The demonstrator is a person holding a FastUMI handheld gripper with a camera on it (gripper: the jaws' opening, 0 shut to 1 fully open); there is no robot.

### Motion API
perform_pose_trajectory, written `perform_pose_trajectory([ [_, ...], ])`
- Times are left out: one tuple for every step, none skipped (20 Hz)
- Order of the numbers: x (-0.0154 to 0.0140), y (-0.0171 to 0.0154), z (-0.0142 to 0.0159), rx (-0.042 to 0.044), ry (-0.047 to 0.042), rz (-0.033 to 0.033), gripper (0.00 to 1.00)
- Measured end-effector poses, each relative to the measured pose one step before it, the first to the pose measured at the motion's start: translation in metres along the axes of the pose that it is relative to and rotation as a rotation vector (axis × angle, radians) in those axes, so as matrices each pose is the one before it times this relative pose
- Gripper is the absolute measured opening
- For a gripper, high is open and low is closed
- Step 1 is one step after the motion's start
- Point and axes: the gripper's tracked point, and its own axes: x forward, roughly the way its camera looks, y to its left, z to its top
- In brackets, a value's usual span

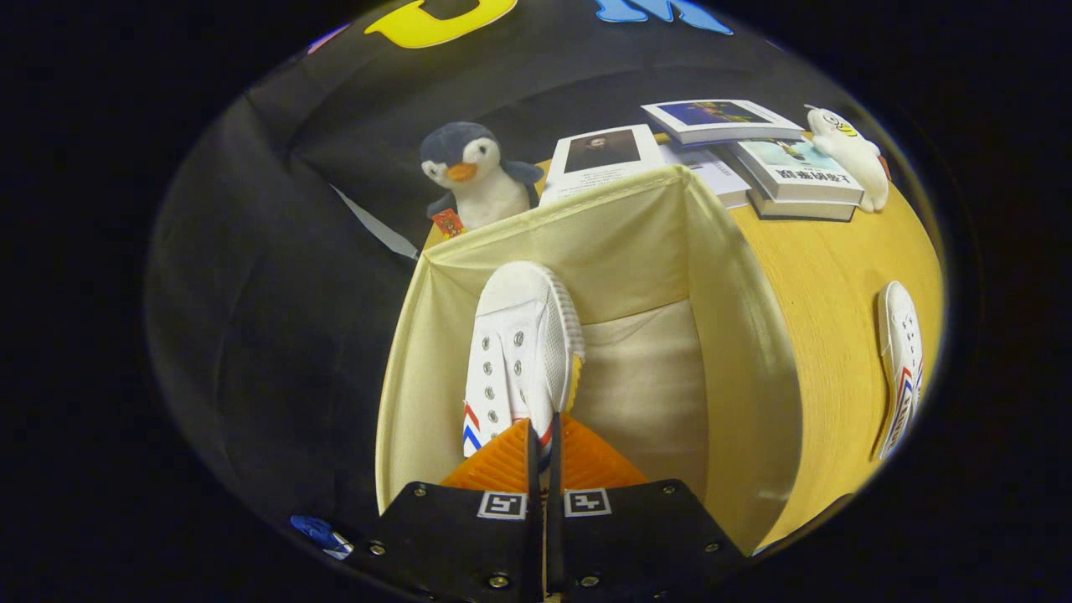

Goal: Open the storage box then place both shoes into the box .Put the left shoe in first, then the right shoe, with the right side of both shoes facing outward in a uniform manner.

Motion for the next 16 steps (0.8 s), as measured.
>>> perform_pose_trajectory([
  [0.00374,0.00164,-0.00201,-0.00562,0.00769,-0.00283,0.02],
  [0.00407,0.00026,-0.00306,-0.00690,0.00943,-0.00498,0.02],
  [0.00431,0.00060,-0.00302,-0.00685,0.01454,-0.00233,0.02],
  [0.00389,0.00066,-0.00351,-0.01189,0.01495,-0.00288,0.02],
  [0.00408,-0.00006,-0.00269,-0.01330,0.00917,-0.00483,0.02],
  [0.00149,-0.00027,-0.00274,-0.01592,0.00527,-0.00529,0.02],
  [-0.00083,0.00658,0.00388,-0.00896,-0.01577,0.03095,0.07],
  [-0.00034,0.00526,0.00341,-0.00427,-0.01834,0.02453,0.17],
  [-0.00289,0.00379,0.00389,-0.01130,-0.00850,0.01971,0.37],
  [-0.00576,0.00075,0.00138,-0.02007,-0.00606,0.00747,0.55],
  [-0.00612,-0.00196,0.00141,-0.03196,-0.00448,-0.00677,0.73],
  [-0.00577,-0.00414,0.00019,-0.03567,-0.00707,-0.01287,0.80],
  [-0.00774,-0.00471,0.00169,-0.03097,-0.01437,-0.01168,0.87],
  [-0.00836,-0.00231,0.00135,-0.02185,-0.01759,0.00115,0.87],
  [-0.01241,0.00210,0.00473,-0.01001,-0.01786,0.02137,0.99],
  [-0.00869,-0.00173,0.00577,-0.00956,-0.03276,0.00663,0.99],
])
